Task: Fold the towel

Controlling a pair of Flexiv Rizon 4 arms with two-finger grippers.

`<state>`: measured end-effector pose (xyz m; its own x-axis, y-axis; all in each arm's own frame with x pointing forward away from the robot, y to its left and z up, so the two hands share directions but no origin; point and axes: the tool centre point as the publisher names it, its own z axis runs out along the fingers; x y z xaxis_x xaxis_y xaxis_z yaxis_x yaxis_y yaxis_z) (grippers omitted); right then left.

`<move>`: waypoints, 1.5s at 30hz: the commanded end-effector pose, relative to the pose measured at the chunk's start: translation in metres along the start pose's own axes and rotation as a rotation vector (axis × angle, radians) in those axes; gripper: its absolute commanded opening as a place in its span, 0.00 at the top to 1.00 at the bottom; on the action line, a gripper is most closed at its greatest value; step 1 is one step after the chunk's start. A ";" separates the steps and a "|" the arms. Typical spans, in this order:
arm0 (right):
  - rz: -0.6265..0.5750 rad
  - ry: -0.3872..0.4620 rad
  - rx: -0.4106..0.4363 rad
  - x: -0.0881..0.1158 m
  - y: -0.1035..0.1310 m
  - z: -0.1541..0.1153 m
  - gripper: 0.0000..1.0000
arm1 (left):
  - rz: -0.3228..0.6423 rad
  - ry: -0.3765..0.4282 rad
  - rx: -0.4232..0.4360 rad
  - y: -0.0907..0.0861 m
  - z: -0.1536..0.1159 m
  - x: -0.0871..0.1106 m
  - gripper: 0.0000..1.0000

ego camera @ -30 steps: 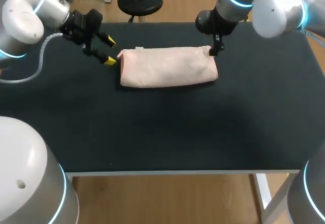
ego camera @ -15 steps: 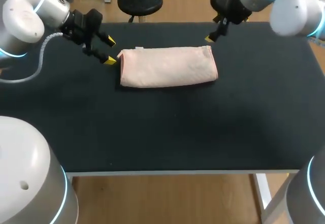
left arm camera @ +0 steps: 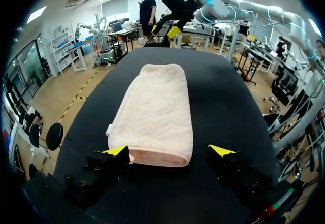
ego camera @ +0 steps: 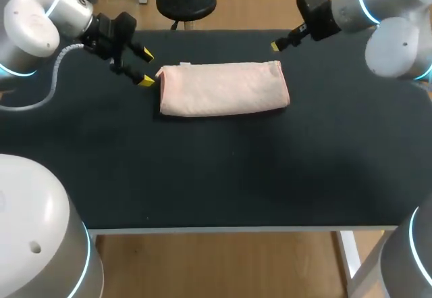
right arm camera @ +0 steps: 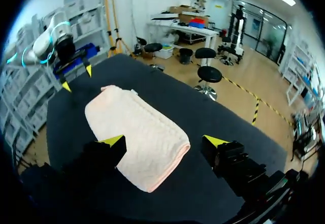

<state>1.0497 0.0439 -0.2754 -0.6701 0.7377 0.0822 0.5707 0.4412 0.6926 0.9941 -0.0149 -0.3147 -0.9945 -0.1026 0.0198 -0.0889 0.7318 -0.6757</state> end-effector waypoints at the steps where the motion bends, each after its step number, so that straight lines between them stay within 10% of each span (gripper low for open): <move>1: 0.153 0.046 -0.039 0.000 -0.005 0.006 0.00 | 0.001 0.000 0.002 0.001 0.000 0.000 0.00; 45: 0.577 0.252 0.190 -0.013 -0.090 0.083 0.00 | 0.001 0.000 0.002 0.001 0.000 0.000 0.00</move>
<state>1.0364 0.0338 -0.3911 -0.3077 0.7542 0.5801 0.9273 0.1011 0.3605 0.9947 -0.0148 -0.3151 -0.9946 -0.1011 0.0213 -0.0888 0.7310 -0.6766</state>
